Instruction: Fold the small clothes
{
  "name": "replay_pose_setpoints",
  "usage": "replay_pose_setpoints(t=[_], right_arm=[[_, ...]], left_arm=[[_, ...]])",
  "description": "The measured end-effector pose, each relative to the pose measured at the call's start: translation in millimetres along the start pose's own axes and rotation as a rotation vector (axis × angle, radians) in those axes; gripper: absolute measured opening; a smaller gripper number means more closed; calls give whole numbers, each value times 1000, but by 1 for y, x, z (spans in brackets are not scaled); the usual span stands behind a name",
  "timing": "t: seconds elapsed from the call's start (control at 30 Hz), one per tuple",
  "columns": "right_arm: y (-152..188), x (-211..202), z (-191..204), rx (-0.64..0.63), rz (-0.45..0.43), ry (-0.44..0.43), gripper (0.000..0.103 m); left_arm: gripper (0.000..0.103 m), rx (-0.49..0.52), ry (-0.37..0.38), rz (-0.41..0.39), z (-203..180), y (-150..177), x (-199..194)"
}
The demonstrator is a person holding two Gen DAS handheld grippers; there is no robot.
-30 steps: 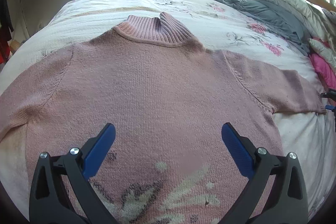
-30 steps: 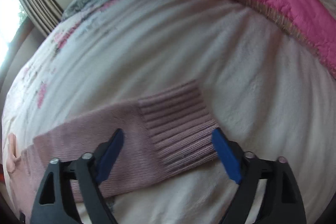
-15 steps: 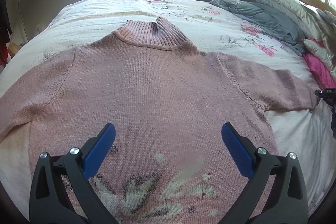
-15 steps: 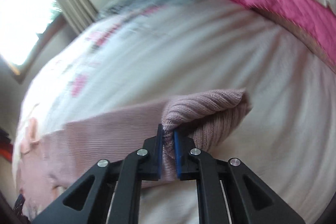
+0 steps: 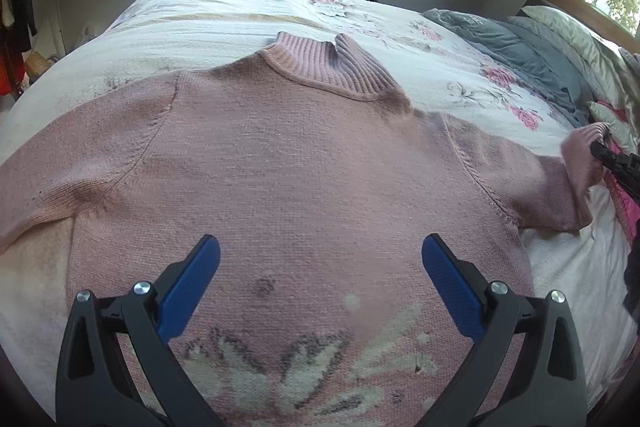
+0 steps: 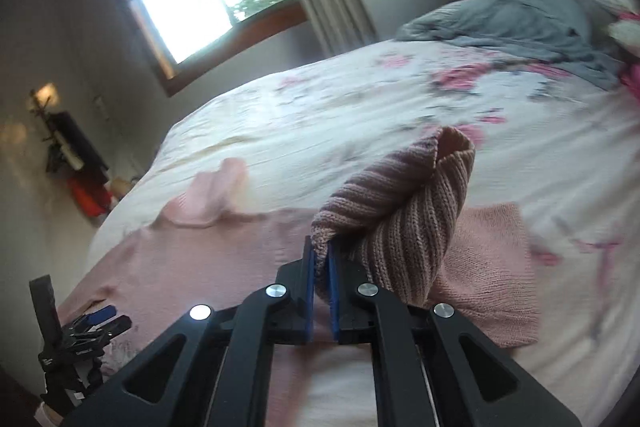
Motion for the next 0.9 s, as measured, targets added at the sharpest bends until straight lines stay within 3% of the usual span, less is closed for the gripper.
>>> replay_pose_setpoints(t=[0.13,0.4,0.53,0.57,0.63,0.7,0.83,0.9], right_arm=[[25,44,64,-12,52,-105,6],[68,100,101,-60,198,-111,8],[90,99,112,-88,264,-148,20],[93,91,114,-78,263,-173,34],[93,66,115,-50,207,-207,46],[94,44,112,-29,157,-184,47],[105,13,81,23,98,21,50],[112,5,66,86,69,43,50]], left_arm=[[100,-11,-6,4,13,3,1],[100,-38,-7,12,33,5,3],[100,-67,21,13,30,3,4],[100,-75,31,12,29,2,5],[100,-85,50,10,24,0,6],[100,-92,74,19,15,-1,9],[100,-121,156,74,-7,-3,25],[100,-138,187,104,-19,-3,36]])
Point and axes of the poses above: each gripper's, at about its wrist camera, not at the fingertips, and x roughly the way its jaws point, z to its left, y to its underside, the point moved 7 cm from there along x, roughly the way its jaws point, and after that the axes turned 3 degrees about x, right-handed, at the moved point
